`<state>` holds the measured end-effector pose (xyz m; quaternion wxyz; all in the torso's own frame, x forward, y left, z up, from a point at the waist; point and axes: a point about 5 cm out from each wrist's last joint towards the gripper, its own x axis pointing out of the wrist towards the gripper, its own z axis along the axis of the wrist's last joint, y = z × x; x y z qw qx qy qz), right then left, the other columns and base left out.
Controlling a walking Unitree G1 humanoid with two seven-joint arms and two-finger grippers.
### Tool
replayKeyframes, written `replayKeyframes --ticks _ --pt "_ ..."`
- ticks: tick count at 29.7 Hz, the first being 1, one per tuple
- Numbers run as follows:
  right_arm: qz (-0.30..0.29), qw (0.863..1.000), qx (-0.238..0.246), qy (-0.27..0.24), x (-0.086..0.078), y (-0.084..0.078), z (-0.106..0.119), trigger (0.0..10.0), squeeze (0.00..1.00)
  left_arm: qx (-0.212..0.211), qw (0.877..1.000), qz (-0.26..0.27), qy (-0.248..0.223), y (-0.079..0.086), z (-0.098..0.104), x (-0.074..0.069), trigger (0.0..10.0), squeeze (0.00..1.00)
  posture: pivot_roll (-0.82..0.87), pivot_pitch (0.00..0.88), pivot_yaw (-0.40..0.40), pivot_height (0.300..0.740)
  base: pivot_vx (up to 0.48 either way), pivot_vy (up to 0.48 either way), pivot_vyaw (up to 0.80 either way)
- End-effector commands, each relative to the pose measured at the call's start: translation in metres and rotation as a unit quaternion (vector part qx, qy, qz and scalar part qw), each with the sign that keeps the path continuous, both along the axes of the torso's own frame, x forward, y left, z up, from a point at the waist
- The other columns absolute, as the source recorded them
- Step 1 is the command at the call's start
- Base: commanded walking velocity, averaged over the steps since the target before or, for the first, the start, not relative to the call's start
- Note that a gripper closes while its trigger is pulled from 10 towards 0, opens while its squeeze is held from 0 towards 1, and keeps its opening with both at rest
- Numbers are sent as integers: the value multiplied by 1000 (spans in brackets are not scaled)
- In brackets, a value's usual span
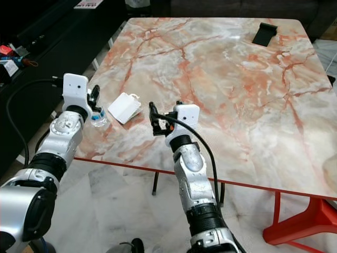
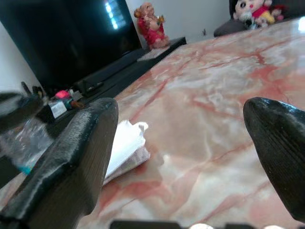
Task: Picking trash to rubbish bin
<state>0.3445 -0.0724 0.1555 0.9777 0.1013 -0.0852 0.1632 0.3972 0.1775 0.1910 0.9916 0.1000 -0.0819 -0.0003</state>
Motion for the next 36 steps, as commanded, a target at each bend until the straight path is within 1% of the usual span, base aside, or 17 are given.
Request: replayKeyframes --ticks 1,2,3,4,5,7,10,11,14,16,18,19,21,24,27,32,36 --pt "3 1000 4 -4 2 4 2 10000 0 17 1000 0 -16 5 3 -2 0 0 45 23 78 740 0 0 0" --pt "1 1000 4 -5 5 3 4 10000 0 16 1000 3 -23 6 3 -4 902 0 42 11 76 740 0 0 0" --pt "0 1000 4 -6 6 2 5 10000 0 16 999 6 -29 6 3 -5 6078 0 41 1 76 740 0 0 0" --pt "0 1000 4 -6 6 2 5 10000 0 16 999 6 -29 6 3 -5 6078 0 41 1 76 740 0 0 0" --pt "-4 1000 3 -9 8 1 6 10000 0 8 999 11 -44 8 3 -8 10000 0 40 0 75 740 0 0 0" --pt "-7 1000 0 -11 11 -3 7 10000 0 -9 998 15 -54 8 -1 -13 10000 0 38 0 74 740 0 0 0" --pt "-9 1000 -2 -10 12 -4 6 10000 0 -14 998 13 -57 7 -3 -15 10000 0 36 0 70 740 0 0 0" --pt "-14 1000 -8 -8 14 -7 5 10000 0 -22 998 8 -63 4 -8 -21 10000 0 34 0 64 740 0 0 0" --pt "-21 1000 -13 -4 15 -11 2 10000 0 -41 997 12 -71 2 -13 -28 10000 0 33 0 66 740 0 0 0" --pt "-24 1000 -15 -4 15 -12 1 10000 0 -43 996 14 -71 1 -15 -30 10000 0 32 0 67 740 0 0 0" --pt "-36 999 -15 3 14 -16 -3 10000 0 -49 996 12 -78 -2 -17 -34 10000 0 33 0 66 740 0 0 0" --pt "-51 998 -17 13 15 -21 -8 10000 0 -53 995 14 -87 -5 -17 -39 10000 0 33 0 68 740 0 0 0" --pt "-57 998 -18 19 16 -24 -11 10000 0 -56 994 15 -91 -7 -16 -40 10000 0 36 0 69 740 0 0 0" --pt "-59 998 -23 18 16 -25 -13 10000 0 -56 994 6 -96 -15 -15 -43 10000 0 37 0 72 740 0 0 0" --pt "-63 998 -23 17 17 -26 -13 10000 0 -52 995 2 -90 -19 -16 -46 10000 0 35 0 76 740 0 0 0" --pt "-77 997 -21 12 19 -32 -11 10000 0 -53 995 6 -80 -19 -19 -48 10000 0 29 0 83 740 0 0 0" --pt "-82 996 -23 11 20 -35 -11 10000 0 -50 995 8 -81 -18 -17 -48 10000 0 32 0 84 740 0 0 0"
